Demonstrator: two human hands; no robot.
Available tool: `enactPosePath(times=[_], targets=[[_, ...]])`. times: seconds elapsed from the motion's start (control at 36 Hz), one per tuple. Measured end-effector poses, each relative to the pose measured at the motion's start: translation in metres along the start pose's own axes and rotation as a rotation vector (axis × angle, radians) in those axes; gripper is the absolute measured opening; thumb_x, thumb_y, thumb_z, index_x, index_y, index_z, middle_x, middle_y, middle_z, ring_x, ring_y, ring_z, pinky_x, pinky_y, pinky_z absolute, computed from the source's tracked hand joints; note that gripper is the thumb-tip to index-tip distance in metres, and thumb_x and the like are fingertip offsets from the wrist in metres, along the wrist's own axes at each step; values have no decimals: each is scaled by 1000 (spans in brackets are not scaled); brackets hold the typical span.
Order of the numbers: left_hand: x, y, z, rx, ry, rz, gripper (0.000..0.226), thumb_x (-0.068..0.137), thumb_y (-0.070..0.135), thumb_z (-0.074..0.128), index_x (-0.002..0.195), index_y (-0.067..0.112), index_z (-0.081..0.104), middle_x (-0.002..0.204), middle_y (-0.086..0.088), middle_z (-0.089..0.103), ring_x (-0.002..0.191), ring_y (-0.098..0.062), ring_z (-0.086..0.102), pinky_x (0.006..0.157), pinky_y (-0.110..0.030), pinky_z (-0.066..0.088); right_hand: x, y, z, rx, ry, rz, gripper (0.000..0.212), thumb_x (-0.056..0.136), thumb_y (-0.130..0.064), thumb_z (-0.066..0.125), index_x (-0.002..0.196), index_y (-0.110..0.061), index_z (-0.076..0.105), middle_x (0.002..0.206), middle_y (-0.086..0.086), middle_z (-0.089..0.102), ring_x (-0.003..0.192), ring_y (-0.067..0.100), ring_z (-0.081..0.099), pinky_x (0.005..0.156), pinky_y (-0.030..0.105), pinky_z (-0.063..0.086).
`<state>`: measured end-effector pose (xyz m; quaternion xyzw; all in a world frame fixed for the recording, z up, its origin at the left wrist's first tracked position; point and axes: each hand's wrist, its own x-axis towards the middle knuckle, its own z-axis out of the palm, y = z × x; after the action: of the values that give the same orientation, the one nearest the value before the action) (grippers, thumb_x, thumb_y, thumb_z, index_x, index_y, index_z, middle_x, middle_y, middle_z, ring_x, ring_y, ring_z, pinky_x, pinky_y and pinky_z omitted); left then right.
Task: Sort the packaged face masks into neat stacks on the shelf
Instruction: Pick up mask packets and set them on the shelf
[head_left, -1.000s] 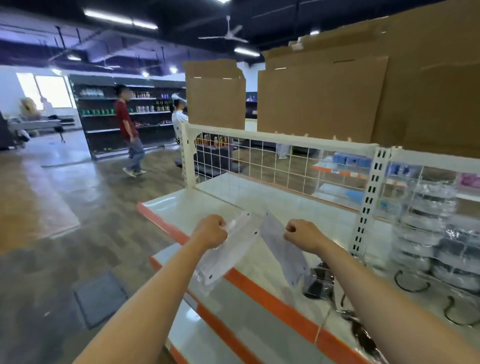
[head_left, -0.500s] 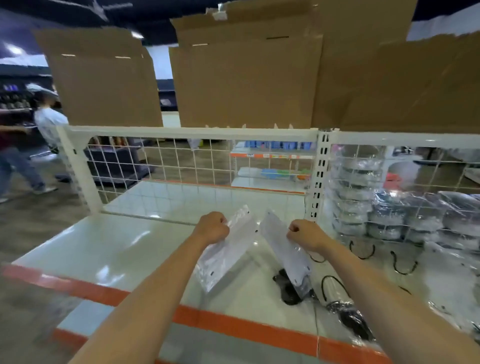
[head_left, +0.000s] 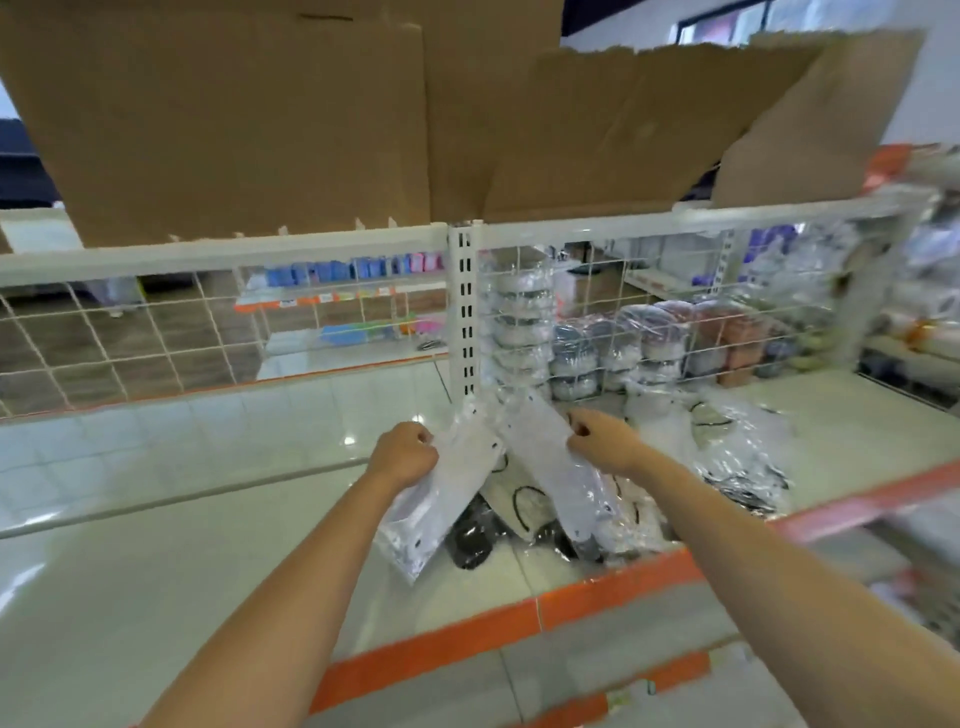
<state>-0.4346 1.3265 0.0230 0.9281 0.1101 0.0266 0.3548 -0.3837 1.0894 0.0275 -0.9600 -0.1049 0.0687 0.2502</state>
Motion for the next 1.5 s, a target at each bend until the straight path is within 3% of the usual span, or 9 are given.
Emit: enactPosePath(times=[0.22,0.36,0.58,0.72,0.83,1.11,1.28,1.39,1.5], targets=[[14,22,42,11,-78,63,27,82,-6,44,73,20,43,68,6,37,66,-14,42,60,-27,32,-30,49,-14,14,69,119,27,90,-11,49,67,-15,35,67,0,39,68,19,37,55,28,26],[20,46,63,76,-139,146,19,84,-4,45,92,12,53,87,-3,48,83,-20,47,72,-29,39,-42,82,-24,120,142,191,5,88,-9,51,83,-9,51,75,4,48,76,21,43,53,23,30],[39,67,94,84,-135,158,19,83,-8,46,87,10,50,78,2,45,65,-8,39,58,-18,34,-25,114,-39,163,92,201,6,89,-10,51,84,-7,51,68,-2,44,60,11,39,51,22,31],[53,83,103,43,-87,94,19,86,-6,46,96,10,53,95,-4,52,87,-19,48,74,-27,40,7,126,-52,235,63,165,12,88,-8,53,77,-8,48,65,-1,43,57,10,39,51,22,31],[63,103,113,-5,-27,1,16,87,0,49,94,14,52,91,-2,52,81,-18,47,64,-26,39,34,139,-65,370,63,146,22,87,-2,50,67,-11,45,62,4,44,55,16,40,51,23,32],[90,149,152,-87,45,-107,15,87,-1,47,90,14,50,98,-9,49,90,-21,48,74,-26,37,83,206,-89,382,71,124,26,86,-3,48,63,-11,39,61,5,39,57,18,38,56,25,30],[89,158,176,-71,176,-146,43,87,1,45,129,8,49,120,-14,57,92,-22,49,73,-28,38,103,243,-91,235,188,203,31,88,-6,45,60,-16,37,62,1,41,73,23,44,55,27,29],[86,174,182,74,288,-17,29,90,4,48,118,6,54,114,-10,60,88,-18,51,71,-26,37,110,237,-95,190,380,103,23,91,-11,45,69,-13,41,68,4,45,63,21,43,52,30,30],[84,185,204,193,230,159,21,93,15,52,113,17,59,108,-1,66,85,-13,58,71,-25,46,110,224,-75,30,217,-105,15,93,-21,49,80,-14,53,87,6,54,75,21,51,64,30,40]])
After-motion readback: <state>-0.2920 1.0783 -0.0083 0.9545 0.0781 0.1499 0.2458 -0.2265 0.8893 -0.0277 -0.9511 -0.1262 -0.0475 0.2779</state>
